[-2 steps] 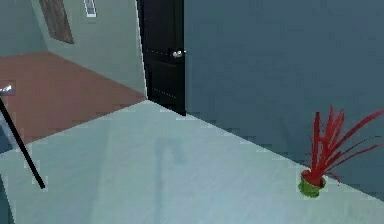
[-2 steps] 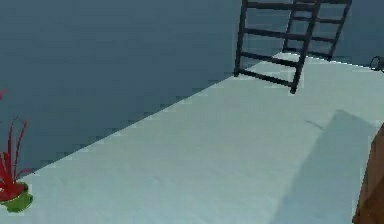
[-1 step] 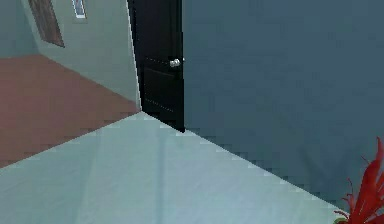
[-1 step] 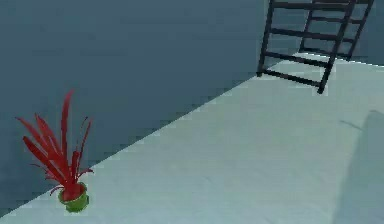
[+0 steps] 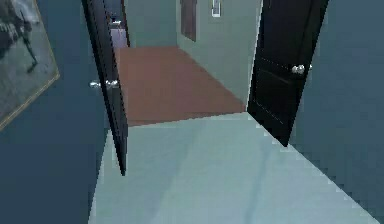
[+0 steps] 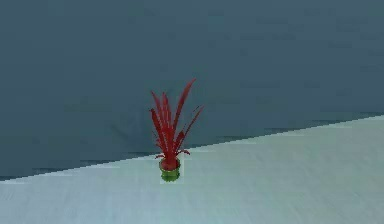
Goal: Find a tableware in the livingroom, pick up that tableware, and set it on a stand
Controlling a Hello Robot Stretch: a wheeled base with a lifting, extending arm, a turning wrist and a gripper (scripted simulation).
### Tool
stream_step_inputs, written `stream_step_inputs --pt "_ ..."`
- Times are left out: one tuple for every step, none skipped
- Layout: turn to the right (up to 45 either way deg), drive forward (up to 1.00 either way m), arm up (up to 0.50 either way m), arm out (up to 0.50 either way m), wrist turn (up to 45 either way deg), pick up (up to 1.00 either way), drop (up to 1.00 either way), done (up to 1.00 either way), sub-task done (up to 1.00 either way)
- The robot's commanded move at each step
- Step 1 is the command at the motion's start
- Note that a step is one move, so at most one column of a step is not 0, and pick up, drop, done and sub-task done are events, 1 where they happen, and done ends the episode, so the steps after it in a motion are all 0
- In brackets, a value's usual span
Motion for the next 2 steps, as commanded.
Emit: stream_step_inputs --pt "0.0 1.0 0.0 0.0 0.0 0.0 0.0 0.0 0.0" --pt "0.0 0.4 0.0 0.0 0.0 0.0 0.0 0.0 0.0"
